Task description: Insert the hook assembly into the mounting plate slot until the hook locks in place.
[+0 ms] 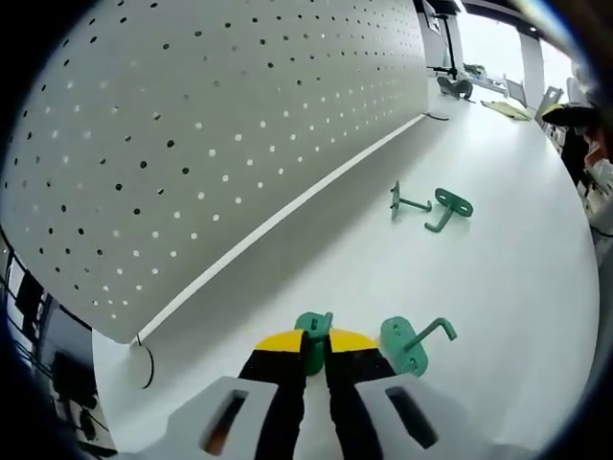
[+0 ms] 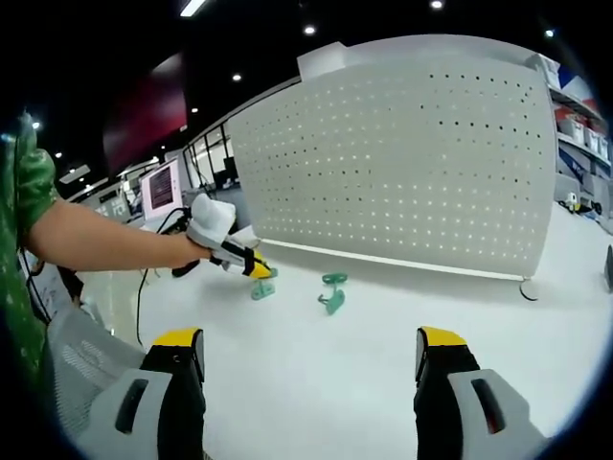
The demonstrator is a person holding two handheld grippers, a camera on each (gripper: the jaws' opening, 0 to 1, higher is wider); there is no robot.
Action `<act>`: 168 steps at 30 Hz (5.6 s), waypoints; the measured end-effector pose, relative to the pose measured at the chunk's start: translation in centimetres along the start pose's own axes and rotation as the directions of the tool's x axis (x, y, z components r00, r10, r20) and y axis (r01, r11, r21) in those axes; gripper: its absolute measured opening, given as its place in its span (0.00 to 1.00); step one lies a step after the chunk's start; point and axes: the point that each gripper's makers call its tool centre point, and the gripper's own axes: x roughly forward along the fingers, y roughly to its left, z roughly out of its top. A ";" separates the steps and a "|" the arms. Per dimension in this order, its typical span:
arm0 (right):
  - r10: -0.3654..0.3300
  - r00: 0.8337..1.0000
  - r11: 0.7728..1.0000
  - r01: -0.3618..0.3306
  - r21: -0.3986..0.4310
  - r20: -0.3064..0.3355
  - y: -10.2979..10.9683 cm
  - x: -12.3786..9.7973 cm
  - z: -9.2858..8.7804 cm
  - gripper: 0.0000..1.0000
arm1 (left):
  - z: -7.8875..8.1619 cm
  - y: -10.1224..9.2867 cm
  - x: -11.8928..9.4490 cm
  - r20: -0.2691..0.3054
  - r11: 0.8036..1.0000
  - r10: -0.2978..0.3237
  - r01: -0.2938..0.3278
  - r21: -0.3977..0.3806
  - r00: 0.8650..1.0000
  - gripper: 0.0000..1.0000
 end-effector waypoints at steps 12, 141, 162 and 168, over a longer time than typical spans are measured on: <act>0.002 1.000 1.000 -0.002 0.005 -0.001 0.0 0.1 0.0 0.93 | -0.3 0.3 0.1 -0.007 1.000 0.005 -0.005 -0.003 1.000 0.05; 0.186 0.956 0.970 -0.143 -0.195 0.226 9.1 -2.5 12.2 0.68 | 13.6 -8.4 -22.7 0.613 0.991 0.033 0.054 -0.123 0.789 0.04; 0.240 0.944 0.956 -0.190 -0.223 0.226 10.6 -2.2 12.5 0.34 | 14.3 -10.2 -22.6 0.620 0.992 -0.008 0.084 -0.093 0.784 0.04; 0.245 0.944 0.955 -0.196 -0.222 0.221 10.8 -1.8 12.6 0.30 | 14.5 -10.8 -22.6 0.623 0.992 -0.018 0.094 -0.089 0.782 0.04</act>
